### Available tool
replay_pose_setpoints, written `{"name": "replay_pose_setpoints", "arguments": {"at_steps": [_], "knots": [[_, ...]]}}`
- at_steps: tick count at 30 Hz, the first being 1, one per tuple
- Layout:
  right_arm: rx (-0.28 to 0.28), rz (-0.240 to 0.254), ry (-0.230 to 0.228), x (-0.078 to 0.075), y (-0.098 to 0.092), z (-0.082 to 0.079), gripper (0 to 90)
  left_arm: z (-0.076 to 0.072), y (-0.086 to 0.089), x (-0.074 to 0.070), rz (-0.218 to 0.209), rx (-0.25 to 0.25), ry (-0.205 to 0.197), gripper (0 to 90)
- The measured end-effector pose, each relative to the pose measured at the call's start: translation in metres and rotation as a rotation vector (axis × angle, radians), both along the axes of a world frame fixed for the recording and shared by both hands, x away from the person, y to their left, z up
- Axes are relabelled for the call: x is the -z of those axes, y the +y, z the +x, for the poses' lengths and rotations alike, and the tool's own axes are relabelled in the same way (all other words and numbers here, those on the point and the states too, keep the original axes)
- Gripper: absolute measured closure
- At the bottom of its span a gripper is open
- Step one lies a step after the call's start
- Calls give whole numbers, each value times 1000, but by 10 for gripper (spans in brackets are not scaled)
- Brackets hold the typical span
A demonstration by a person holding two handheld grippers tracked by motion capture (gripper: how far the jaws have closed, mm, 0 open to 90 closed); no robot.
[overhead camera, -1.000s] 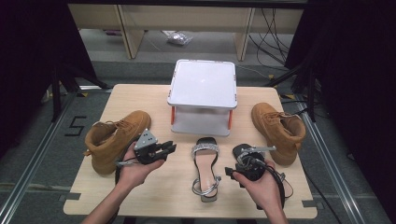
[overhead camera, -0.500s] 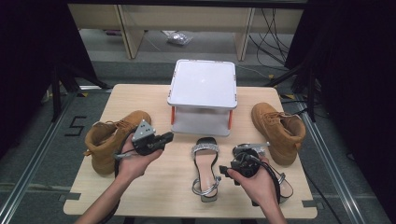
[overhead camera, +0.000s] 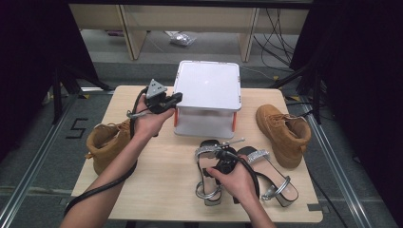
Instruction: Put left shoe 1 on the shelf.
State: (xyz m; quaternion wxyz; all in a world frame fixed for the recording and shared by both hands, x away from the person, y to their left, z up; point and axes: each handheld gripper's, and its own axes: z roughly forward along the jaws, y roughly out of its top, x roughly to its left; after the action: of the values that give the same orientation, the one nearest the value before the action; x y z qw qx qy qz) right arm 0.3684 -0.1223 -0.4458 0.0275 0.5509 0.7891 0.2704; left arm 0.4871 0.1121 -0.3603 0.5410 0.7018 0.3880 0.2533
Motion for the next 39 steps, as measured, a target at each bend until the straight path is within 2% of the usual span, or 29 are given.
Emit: {"name": "replay_pose_setpoints", "arguments": {"at_steps": [1, 2, 3, 5, 6, 7, 8, 9, 11, 13, 16, 17, 18, 21, 23, 24, 25, 27, 28, 29, 30, 32, 34, 37, 39], "knots": [[-14, -5, -8, 3, 3, 0, 336, 0, 0, 0, 0, 0, 0, 869], [20, -1, 49, 3, 8, -1, 332, 8, -2, 0, 6, -18, 2, 869], [20, -1, 49, 3, 8, -1, 332, 8, -2, 0, 6, -18, 2, 870], [49, -9, 92, 6, 13, -1, 332, 13, -5, 0, 3, -24, 4, 869], [24, -33, 40, 12, 13, 0, 330, 18, -8, 1, 15, -23, 11, 867], [24, -33, 40, 12, 13, 0, 330, 18, -8, 1, 15, -23, 11, 865], [55, -30, 84, 10, 16, 0, 327, 20, -9, 2, 23, -27, 14, 865], [56, -26, 102, 10, 17, 0, 327, 22, -10, 3, 28, -26, 19, 865], [53, -29, 109, 12, 18, 1, 321, 26, -12, 5, 32, -28, 30, 863], [61, -45, 115, 14, 19, 2, 307, 27, -13, 7, 30, -32, 39, 861], [43, -77, 127, 18, 22, 3, 303, 30, -14, 11, 40, -34, 54, 855], [43, -77, 127, 18, 22, 3, 303, 31, -14, 12, 39, -37, 59, 855], [43, -79, 148, 21, 22, 5, 302, 32, -14, 14, 41, -40, 70, 853], [30, -86, 148, 24, 23, 8, 307, 34, -14, 16, 47, -43, 80, 851], [29, -98, 165, 24, 23, 10, 317, 35, -14, 17, 48, -43, 88, 853], [-8, -95, 150, 24, 20, 12, 321, 35, -14, 18, 49, -42, 98, 853], [28, -107, 176, 23, 22, 12, 333, 36, -14, 19, 50, -43, 100, 854], [-1, -133, 180, 21, 18, 12, 361, 36, -14, 19, 55, -45, 108, 855], [-45, -177, 173, 18, 13, 13, 392, 37, -15, 20, 57, -44, 115, 857], [-45, -177, 173, 18, 13, 13, 392, 37, -15, 20, 57, -44, 115, 857], [-83, -196, 147, 18, 8, 13, 407, 37, -15, 21, 58, -44, 119, 857], [-97, -240, 145, 14, 1, 13, 430, 38, -15, 21, 57, -45, 122, 858], [-143, -271, 137, 13, -4, 14, 429, 39, -15, 20, 58, -51, 128, 865], [-158, -276, 139, 13, -2, 13, 423, 39, -15, 20, 68, -53, 135, 871], [-174, -291, 148, 16, 2, 15, 412, 40, -15, 20, 56, -55, 141, 889]]}}
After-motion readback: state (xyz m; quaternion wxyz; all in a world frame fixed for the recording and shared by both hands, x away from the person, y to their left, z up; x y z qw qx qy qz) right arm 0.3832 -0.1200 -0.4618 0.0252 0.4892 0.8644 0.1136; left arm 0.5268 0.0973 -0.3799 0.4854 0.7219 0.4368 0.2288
